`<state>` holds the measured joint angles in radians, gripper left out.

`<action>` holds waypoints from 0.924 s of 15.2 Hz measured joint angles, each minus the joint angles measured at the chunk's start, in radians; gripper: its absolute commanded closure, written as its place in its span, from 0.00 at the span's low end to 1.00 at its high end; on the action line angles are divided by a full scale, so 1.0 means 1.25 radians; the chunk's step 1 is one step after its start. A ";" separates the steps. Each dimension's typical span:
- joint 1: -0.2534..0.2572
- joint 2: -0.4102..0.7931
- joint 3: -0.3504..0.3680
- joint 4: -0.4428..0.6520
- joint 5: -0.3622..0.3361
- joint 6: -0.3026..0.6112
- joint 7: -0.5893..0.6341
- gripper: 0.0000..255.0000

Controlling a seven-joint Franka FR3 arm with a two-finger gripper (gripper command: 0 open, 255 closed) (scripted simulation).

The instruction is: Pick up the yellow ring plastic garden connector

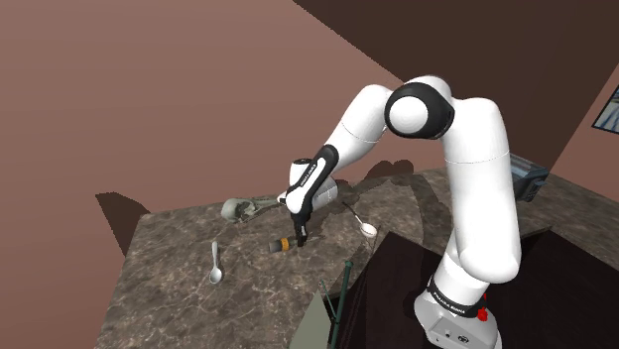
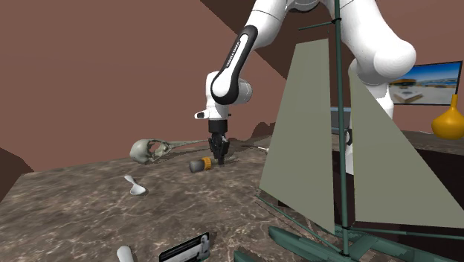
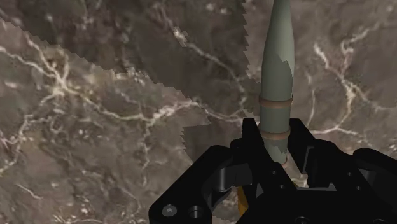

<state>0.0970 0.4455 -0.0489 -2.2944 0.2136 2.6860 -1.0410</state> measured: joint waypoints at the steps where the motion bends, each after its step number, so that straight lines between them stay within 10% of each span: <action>1: 0.000 0.000 0.000 0.000 0.000 0.000 0.000 1.00; 14: 0.013 -0.107 -0.020 -0.019 -0.029 -0.088 0.025 1.00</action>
<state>0.1128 0.3115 -0.0738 -2.3179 0.1771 2.5765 -1.0094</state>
